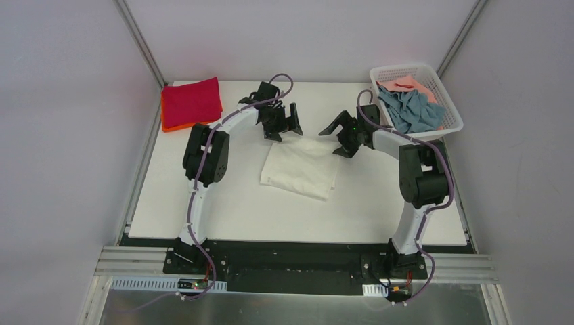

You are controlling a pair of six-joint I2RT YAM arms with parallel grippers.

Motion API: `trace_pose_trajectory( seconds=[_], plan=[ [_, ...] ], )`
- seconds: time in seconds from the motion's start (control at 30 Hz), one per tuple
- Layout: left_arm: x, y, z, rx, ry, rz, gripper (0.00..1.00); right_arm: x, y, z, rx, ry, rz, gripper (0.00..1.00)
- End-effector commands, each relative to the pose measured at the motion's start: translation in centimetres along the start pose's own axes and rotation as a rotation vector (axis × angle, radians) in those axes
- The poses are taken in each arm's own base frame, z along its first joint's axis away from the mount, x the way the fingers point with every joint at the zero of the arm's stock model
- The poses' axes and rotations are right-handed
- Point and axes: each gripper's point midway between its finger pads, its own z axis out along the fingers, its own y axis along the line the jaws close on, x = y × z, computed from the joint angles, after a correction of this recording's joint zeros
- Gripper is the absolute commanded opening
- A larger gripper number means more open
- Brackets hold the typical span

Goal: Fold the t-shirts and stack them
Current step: Fold the long partially folded tshirt into a neat square

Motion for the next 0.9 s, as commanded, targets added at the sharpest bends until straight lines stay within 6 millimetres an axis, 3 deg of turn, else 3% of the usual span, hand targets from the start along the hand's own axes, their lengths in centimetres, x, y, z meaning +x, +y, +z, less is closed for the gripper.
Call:
trace_pose_trajectory(
  seconds=[0.0,0.13,0.23,0.3,0.4,0.47,0.53,0.63,0.73,0.87],
  plan=[
    [1.2,3.2,1.1,-0.086,0.032,-0.052,0.99,-1.8,-2.6,1.7,0.091,-0.041,-0.003,0.99],
    [3.1,4.3,-0.3,-0.145,0.040,-0.102,0.99,-2.9,-3.7,1.6,0.140,-0.053,-0.019,0.99],
    [3.0,4.1,-3.2,-0.190,-0.021,-0.093,0.99,-3.8,-3.1,0.2,0.152,-0.076,-0.064,0.99],
    [2.2,3.2,-5.1,-0.195,-0.073,-0.065,0.99,-4.2,-1.6,-1.6,0.124,-0.097,-0.108,1.00],
    [-0.3,0.4,-8.0,-0.136,-0.145,0.001,0.99,-5.0,0.9,-4.4,0.069,-0.143,-0.175,1.00],
    [-1.7,-1.4,-10.3,-0.112,-0.194,0.033,0.99,-6.1,1.6,-6.6,0.095,-0.208,-0.201,1.00],
    [-2.0,-1.8,-12.3,-0.128,-0.230,0.039,0.99,-6.4,2.0,-8.8,0.103,-0.254,-0.207,1.00],
    [-0.7,-1.2,-14.3,-0.155,-0.248,0.026,0.99,-5.4,1.7,-11.6,0.088,-0.306,-0.215,1.00],
    [2.0,0.3,-14.1,-0.181,-0.201,-0.013,0.99,-3.6,0.5,-14.0,0.069,-0.331,-0.191,1.00],
    [4.1,1.4,-13.7,-0.191,-0.154,-0.036,0.99,-1.3,-1.9,-16.7,0.049,-0.369,-0.104,1.00]
  ],
)
